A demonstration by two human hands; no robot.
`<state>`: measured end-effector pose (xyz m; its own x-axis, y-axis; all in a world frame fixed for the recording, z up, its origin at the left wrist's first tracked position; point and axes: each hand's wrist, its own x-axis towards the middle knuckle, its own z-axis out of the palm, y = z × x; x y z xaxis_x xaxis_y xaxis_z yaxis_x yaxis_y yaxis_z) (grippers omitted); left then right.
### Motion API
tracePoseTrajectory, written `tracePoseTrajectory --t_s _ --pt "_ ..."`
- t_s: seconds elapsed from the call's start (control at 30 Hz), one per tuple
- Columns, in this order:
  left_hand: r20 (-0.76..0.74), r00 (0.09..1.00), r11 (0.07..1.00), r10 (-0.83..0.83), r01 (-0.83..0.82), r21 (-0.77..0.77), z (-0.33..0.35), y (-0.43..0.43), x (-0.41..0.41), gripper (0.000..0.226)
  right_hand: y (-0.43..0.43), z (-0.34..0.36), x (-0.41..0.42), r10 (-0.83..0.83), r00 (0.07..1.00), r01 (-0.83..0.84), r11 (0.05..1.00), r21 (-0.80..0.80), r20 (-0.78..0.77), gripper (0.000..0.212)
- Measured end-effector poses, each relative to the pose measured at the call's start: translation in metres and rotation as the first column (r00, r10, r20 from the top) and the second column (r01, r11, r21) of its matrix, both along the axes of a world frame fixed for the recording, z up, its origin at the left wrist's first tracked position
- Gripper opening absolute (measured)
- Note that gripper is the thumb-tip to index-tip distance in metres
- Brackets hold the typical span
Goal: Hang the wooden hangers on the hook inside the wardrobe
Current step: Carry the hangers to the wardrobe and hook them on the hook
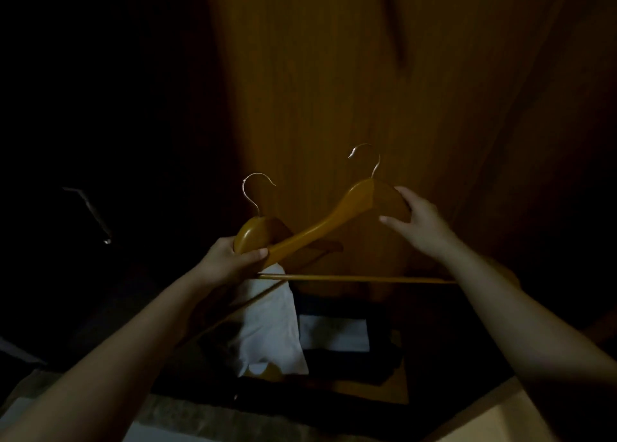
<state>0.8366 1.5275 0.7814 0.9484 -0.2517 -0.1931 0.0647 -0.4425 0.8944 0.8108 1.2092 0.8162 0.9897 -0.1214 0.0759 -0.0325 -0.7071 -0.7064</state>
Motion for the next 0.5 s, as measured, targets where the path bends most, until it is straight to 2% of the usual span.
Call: tracePoseTrajectory --t_s 0.3,0.5 --pt "0.149 0.964 0.975 0.221 -0.215 -0.060 0.057 -0.020 0.052 0.015 -0.020 0.052 0.025 -0.112 0.978 0.126 0.989 -0.073 0.173 0.067" --pt "0.206 0.918 0.940 0.339 -0.322 -0.114 0.104 -0.019 0.084 0.023 -0.019 0.090 0.047 -0.154 0.953 0.167 0.986 -0.025 0.261 0.068"
